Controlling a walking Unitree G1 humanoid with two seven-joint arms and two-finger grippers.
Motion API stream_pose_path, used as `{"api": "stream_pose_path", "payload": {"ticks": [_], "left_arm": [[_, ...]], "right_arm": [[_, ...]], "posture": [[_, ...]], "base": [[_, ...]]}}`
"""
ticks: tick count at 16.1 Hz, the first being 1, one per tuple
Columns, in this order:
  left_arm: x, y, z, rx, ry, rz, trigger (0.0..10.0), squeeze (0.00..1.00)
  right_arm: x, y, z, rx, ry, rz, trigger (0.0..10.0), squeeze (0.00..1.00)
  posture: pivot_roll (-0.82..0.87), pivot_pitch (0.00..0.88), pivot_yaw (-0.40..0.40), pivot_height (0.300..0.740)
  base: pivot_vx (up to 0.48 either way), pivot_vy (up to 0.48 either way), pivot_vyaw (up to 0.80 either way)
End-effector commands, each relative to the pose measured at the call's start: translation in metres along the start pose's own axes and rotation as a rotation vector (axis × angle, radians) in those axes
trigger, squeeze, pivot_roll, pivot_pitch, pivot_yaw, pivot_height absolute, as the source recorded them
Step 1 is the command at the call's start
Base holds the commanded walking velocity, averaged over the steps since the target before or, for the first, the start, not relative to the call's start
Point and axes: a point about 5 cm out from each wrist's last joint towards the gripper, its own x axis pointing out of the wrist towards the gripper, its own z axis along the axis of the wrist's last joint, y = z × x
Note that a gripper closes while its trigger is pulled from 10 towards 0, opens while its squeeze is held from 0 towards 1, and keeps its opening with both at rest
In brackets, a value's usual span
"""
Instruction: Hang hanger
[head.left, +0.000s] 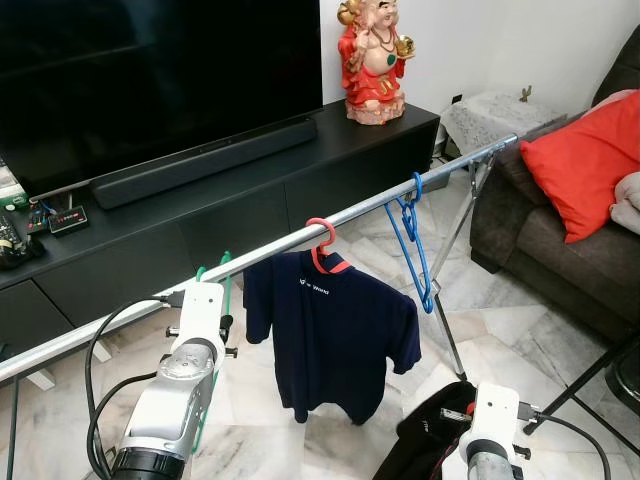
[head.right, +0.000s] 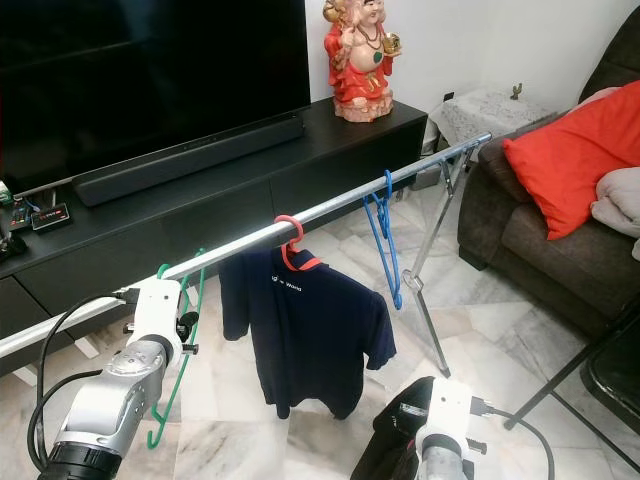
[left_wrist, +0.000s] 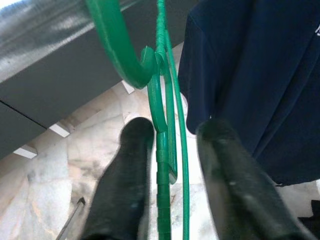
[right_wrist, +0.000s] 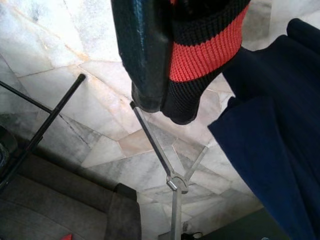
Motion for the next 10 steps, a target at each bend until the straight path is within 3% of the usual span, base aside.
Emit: {"api": "stream_pose_path", "payload": {"ticks": [1, 10], "left_arm": [[0.0004, 0.0051, 0.0003, 0.02, -0.008, 0.013, 0.0, 0.0], [-0.0033, 0.01, -0.0018, 0.019, -0.017, -0.002, 0.0, 0.0]], "right_arm": [[-0.0006, 0.0045, -0.0009, -0.005, 0.01, 0.016, 10.0, 0.0], [-0.0009, 0.0057, -0.0019, -0.011, 0.017, 0.024, 10.0, 0.0]], "posture": [[0.09, 0.037, 0.069, 0.74], [0.09, 0.036, 0.067, 0.74]], "base": [[0.0, 0.0, 0.0], [0.0, 0.0, 0.0]]}}
